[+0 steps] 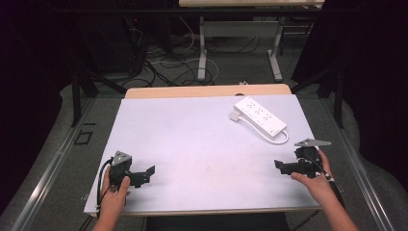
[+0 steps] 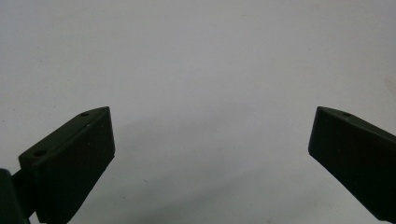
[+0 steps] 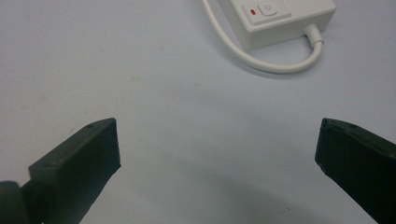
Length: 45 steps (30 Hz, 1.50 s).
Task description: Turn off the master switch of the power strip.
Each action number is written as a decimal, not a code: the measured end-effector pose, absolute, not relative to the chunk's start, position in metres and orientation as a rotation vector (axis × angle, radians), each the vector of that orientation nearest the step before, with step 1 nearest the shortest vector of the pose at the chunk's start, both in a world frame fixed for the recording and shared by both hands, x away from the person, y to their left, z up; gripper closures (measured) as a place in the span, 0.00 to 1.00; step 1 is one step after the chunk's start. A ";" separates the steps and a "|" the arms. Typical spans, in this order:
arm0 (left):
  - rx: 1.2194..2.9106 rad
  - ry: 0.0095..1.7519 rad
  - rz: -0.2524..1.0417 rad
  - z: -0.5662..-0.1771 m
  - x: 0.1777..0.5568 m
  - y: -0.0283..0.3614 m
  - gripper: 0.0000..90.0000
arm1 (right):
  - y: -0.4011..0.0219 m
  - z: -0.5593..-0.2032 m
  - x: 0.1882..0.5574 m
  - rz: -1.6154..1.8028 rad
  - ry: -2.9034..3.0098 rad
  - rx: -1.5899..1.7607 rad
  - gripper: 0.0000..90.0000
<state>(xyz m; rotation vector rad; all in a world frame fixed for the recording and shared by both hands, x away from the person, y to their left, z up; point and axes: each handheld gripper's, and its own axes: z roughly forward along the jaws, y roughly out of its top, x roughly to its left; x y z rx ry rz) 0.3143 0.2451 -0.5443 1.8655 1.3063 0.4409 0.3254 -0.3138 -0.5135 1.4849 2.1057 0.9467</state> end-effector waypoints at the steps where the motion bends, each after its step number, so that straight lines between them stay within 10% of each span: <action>1: 1.866 1.306 0.441 -0.544 0.314 0.245 0.01 | -0.315 -0.515 0.324 0.944 2.106 1.486 0.00; 45: 1.866 1.307 0.438 -0.544 0.314 0.245 0.01 | -0.352 -0.549 0.295 0.976 2.010 1.584 0.00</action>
